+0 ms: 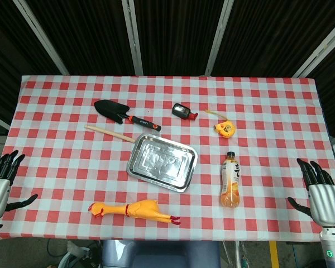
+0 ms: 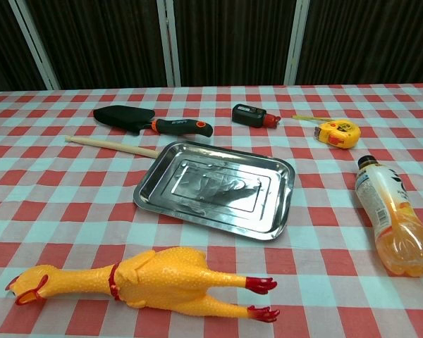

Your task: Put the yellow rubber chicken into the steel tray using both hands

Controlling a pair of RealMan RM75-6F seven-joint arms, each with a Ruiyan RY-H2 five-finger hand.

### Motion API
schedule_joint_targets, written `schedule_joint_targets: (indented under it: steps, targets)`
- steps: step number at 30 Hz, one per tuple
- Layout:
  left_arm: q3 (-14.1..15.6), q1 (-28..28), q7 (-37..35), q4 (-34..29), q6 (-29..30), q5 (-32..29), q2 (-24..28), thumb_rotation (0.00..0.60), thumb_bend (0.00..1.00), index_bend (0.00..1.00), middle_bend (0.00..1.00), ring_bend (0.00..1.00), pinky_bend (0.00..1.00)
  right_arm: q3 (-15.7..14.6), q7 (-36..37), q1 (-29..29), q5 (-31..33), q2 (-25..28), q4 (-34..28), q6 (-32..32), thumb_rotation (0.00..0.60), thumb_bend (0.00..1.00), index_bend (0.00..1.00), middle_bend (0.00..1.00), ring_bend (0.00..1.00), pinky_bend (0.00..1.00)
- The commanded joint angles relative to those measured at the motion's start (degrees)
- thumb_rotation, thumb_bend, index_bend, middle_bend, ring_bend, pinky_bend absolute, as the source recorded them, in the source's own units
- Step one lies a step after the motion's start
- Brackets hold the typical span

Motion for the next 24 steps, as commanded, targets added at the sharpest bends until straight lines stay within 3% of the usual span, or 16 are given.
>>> schedule_joint_targets:
  steps: [1,18,24]
  targets:
    - [0.08,0.26,-0.09,0.01,0.19,-0.23,-0.06,0.6,0.0,0.0,0.0,0.0,0.0,-0.12,0.14,0.27,-0.13,0.0,-0.03,-0.49,0.6,0.18,0.0,0.16,0.11,0.21]
    - [1.36,2.04,0.48,-1.08,1.78,0.84,0.01,0.6,0.0,0.02,0.01,0.0,0.0,-0.88,2.6,1.29,-1.61,0.13,1.48,-1.79,0.6,0.18,0.0,0.16,0.11,0.21]
    - [2.1,1.38,1.07,-2.81,0.78,2.84,-0.46,0.6,0.01,0.1,0.11,0.04,0.02,-1.13,3.27,1.41,-2.57,0.42,1.75,-1.42,0.6,0.18,0.0,0.16,0.11,0.21]
